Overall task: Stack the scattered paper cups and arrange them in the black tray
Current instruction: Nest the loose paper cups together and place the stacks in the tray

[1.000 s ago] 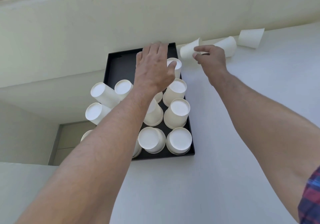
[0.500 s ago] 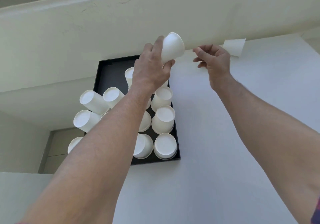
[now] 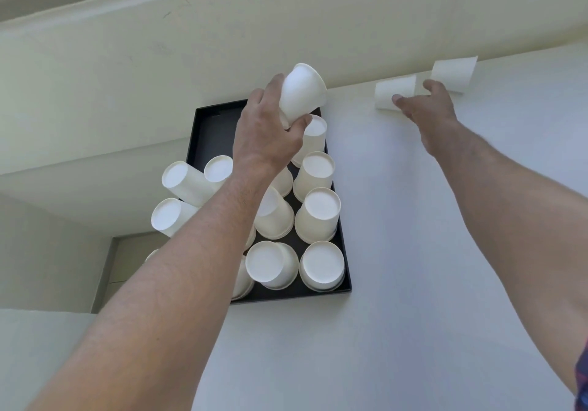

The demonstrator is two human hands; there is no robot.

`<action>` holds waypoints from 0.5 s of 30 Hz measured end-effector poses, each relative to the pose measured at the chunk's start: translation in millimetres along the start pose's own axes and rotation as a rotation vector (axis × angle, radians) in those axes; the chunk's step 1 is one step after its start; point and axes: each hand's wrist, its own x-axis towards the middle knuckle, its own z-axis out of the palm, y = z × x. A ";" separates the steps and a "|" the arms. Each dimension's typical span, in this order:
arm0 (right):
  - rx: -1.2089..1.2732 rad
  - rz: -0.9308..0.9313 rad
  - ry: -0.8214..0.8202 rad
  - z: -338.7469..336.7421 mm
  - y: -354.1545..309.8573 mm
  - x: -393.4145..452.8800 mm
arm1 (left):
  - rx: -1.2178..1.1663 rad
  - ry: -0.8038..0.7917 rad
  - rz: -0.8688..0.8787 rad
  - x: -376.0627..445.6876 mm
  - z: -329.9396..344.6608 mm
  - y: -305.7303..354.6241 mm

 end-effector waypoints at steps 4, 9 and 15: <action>0.147 -0.159 0.181 3.7 -0.9 -13.0 | -0.011 -0.007 -0.020 5.7 0.4 0.3; 0.465 -0.360 -0.049 15.4 -23.0 -35.0 | -0.036 -0.030 -0.023 12.8 6.1 13.4; 0.467 -0.364 -0.302 10.6 -27.4 -40.8 | -0.039 -0.044 -0.005 18.1 11.7 21.4</action>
